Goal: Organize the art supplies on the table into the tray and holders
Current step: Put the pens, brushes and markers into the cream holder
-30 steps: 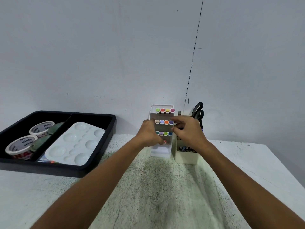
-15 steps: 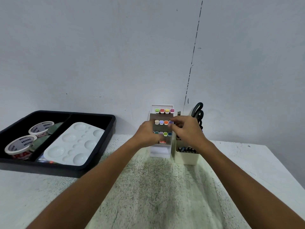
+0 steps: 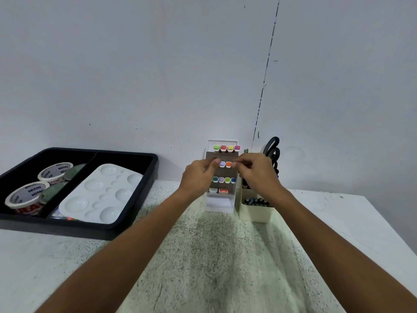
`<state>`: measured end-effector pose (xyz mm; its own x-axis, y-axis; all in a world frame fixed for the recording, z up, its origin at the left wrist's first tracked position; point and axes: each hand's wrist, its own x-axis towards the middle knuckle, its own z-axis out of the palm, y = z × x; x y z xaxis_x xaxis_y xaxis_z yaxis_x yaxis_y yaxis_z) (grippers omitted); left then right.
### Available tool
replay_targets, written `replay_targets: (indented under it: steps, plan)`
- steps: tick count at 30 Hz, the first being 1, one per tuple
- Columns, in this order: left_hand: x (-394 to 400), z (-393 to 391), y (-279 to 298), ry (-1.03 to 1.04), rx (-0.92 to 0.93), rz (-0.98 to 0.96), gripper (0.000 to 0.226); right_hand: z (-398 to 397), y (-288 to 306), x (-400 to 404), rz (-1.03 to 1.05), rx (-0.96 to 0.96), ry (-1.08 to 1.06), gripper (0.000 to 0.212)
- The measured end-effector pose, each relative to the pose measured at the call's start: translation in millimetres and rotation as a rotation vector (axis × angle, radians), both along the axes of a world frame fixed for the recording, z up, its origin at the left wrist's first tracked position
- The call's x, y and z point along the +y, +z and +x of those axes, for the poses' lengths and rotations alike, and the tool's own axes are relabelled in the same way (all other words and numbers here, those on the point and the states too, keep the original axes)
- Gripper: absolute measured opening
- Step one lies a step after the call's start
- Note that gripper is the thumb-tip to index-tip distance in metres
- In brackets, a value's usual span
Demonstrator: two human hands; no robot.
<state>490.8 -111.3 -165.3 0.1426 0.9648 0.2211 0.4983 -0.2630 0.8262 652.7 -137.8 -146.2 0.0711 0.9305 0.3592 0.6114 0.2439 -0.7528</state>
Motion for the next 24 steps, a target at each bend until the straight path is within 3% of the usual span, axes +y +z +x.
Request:
replay_targets:
  steps: [6, 12, 14, 17, 21, 24]
  plan:
    - [-4.2, -10.8, -11.4, -0.015, -0.050, 0.078, 0.042, 0.0, -1.5, -1.0, 0.003, -0.004, -0.015, 0.014]
    - [-12.7, -18.7, -25.4, -0.013, -0.275, 0.214, 0.018, 0.3, -3.6, -1.2, 0.005, 0.007, -0.029, 0.019]
    - [-12.2, -21.7, -32.7, 0.018, -0.350, 0.213, 0.022, -0.8, -6.0, -4.6, 0.035, 0.047, -0.031, 0.023]
    - [-5.2, -24.5, -43.5, 0.031, -0.351, 0.107, 0.033, -0.6, -13.1, -6.7, 0.040, 0.055, -0.091, 0.034]
    - [10.2, -22.4, -48.5, -0.116, -0.378, -0.194, 0.081, 1.7, -13.0, 0.9, -0.124, -0.034, -0.090, 0.038]
    - [16.0, -14.9, -47.8, -0.129, -0.423, -0.222, 0.072, -1.4, -8.3, 3.7, -0.204, -0.077, -0.084, 0.038]
